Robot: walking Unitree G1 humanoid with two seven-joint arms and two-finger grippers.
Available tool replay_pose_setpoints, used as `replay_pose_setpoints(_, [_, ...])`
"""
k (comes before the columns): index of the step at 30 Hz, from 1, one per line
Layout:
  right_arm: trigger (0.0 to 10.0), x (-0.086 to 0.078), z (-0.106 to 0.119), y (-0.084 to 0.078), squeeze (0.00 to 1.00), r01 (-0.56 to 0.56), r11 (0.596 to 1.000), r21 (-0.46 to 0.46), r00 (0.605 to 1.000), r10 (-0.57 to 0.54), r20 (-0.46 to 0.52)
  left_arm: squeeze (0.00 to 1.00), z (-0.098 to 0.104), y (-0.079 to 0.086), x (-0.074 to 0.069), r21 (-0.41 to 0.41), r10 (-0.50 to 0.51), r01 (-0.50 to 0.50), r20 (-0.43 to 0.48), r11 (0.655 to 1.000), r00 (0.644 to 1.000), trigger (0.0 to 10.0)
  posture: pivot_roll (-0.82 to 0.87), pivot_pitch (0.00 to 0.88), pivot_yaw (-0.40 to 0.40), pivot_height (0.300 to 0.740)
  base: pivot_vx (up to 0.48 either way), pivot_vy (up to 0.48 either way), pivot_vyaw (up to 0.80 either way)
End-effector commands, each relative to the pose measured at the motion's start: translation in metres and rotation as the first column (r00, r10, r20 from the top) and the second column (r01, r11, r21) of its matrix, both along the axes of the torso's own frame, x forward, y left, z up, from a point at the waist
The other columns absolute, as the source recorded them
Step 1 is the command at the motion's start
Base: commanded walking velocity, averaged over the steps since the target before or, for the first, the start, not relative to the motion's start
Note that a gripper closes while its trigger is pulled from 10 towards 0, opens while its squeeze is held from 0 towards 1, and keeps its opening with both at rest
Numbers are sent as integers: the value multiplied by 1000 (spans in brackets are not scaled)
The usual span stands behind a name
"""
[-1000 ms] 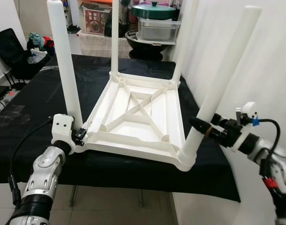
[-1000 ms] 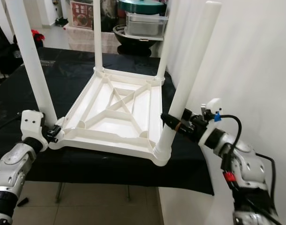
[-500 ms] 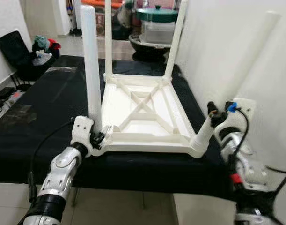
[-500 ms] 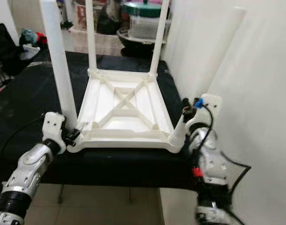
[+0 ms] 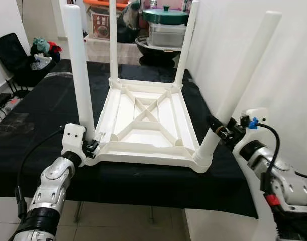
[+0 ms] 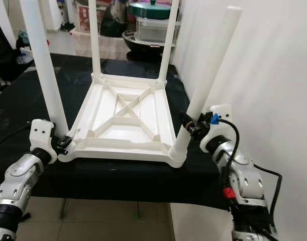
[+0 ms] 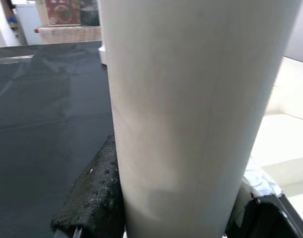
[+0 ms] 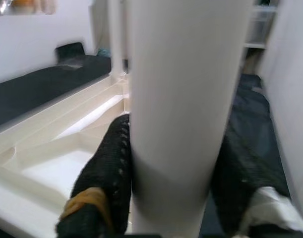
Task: Building children table
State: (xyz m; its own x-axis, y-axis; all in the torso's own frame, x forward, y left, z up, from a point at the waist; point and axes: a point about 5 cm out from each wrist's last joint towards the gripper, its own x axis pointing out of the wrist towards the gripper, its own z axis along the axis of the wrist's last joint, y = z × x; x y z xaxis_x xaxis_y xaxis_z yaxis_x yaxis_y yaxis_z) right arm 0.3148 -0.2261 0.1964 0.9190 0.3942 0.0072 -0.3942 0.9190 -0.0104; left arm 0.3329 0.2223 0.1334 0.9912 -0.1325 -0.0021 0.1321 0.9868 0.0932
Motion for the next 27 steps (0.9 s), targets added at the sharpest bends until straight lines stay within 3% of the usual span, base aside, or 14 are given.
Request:
replay_pose_setpoints(1, [10000, 1, -7, -17, 1000, 20, 999, -48, 999, -22, -37, 0, -9, 9, -5, 5, 39, -39, -37, 999, 999, 10000, 39, 0, -113, 740, 0, 0, 0])
replay_pose_setpoints(4, [10000, 4, -7, -26, 1000, 14, 996, -85, 998, -19, -58, 0, -9, 9, -5, 4, 39, -39, -37, 999, 999, 10000, 40, 0, -113, 740, 0, 0, 0])
replay_pose_setpoints(5, [10000, 0, -10, -22, 0, -113, 992, -58, 989, 107, -104, 0, -9, 9, -5, 3, 39, -38, -36, 999, 999, 10000, 42, 0, -112, 740, 0, 0, 0])
replay_pose_setpoints(7, [10000, -9, -10, -20, 0, -267, 962, -61, 958, 257, -130, 0, -8, 10, -5, 5, 38, -37, -35, 999, 999, 10000, 46, 0, -109, 740, 0, 0, 0])
replay_pose_setpoints(9, [10000, -11, -9, -21, 0, -334, 939, -77, 937, 323, -130, 0, -7, 11, -5, 8, 38, -38, -35, 999, 999, 10000, 46, 0, -109, 740, 0, 0, 0])
replay_pose_setpoints(14, [10000, 2, -4, -27, 0, -288, 951, -114, 954, 276, -115, 0, -7, 12, -4, 11, 39, -39, -35, 999, 999, 10000, 48, 0, -112, 740, 0, 0, 0])
replay_pose_setpoints(22, [10000, 13, -15, -14, 0, -256, 962, -99, 963, 245, -108, 0, -7, 8, -4, 9, 32, -32, -34, 999, 999, 10000, 51, 0, -109, 740, 0, 0, 0])
replay_pose_setpoints(23, [8235, 14, -17, -11, 0, -240, 967, -82, 968, 232, -96, 0, -7, 8, -5, 9, 31, -31, -35, 999, 999, 10000, 52, 0, -109, 740, 0, 0, 0])
replay_pose_setpoints(24, [0, 16, -19, -10, 0, -218, 974, -68, 973, 211, -88, 0, -7, 8, -4, 10, 30, -30, -35, 1000, 999, 10000, 52, 0, -109, 740, 0, 0, 0])
replay_pose_setpoints(27, [0, 19, -23, -14, 0, -110, 993, -46, 992, 108, -59, 0, -6, 10, -4, 13, 30, -29, -36, 999, 999, 10000, 50, 0, -106, 740, 0, 0, 0])
